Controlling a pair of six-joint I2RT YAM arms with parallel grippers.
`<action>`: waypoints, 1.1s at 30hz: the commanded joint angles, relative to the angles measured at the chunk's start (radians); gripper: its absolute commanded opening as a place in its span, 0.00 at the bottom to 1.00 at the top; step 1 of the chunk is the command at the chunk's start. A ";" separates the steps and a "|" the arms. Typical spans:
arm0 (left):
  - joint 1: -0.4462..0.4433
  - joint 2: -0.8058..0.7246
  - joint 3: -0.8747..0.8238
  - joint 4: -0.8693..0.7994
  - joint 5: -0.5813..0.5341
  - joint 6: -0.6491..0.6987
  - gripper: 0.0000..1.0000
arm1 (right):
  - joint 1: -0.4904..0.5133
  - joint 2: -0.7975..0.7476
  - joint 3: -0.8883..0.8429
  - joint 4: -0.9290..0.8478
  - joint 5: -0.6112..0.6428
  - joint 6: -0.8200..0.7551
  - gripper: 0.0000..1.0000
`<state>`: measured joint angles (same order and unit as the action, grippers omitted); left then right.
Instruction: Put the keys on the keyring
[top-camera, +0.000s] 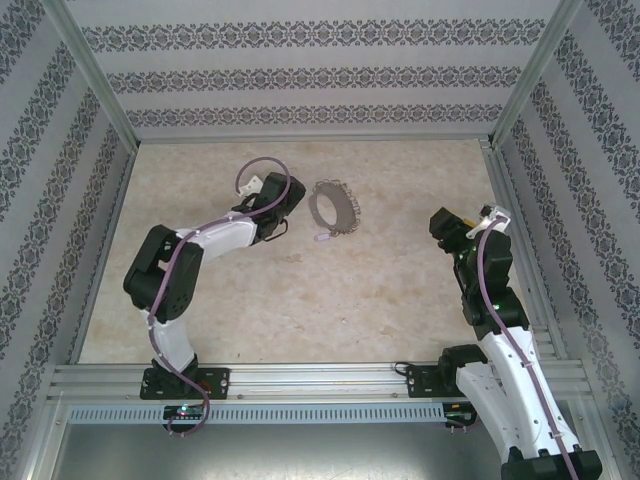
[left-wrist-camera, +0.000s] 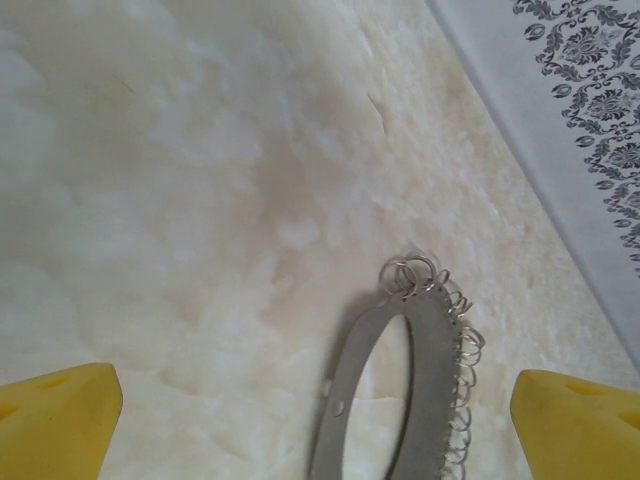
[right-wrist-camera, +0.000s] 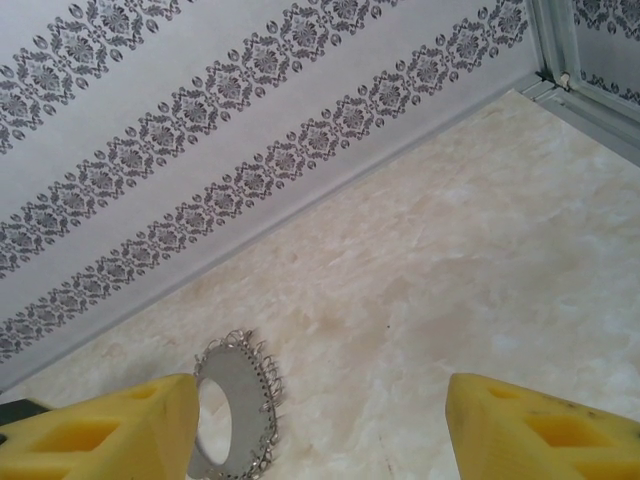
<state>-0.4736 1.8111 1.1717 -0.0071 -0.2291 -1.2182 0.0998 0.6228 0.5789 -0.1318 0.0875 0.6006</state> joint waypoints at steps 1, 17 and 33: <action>0.011 -0.101 -0.026 -0.123 -0.078 0.151 1.00 | -0.007 0.009 0.020 -0.028 -0.022 -0.004 0.71; 0.011 -0.731 -0.425 0.159 -0.313 1.016 1.00 | -0.022 0.292 0.040 0.089 0.272 -0.342 0.98; 0.150 -0.801 -0.829 0.568 -0.340 1.286 1.00 | -0.029 0.644 -0.202 0.738 0.328 -0.515 0.98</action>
<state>-0.3706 0.9630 0.3763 0.3565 -0.5625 0.0242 0.0803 1.2373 0.4114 0.4107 0.3939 0.1417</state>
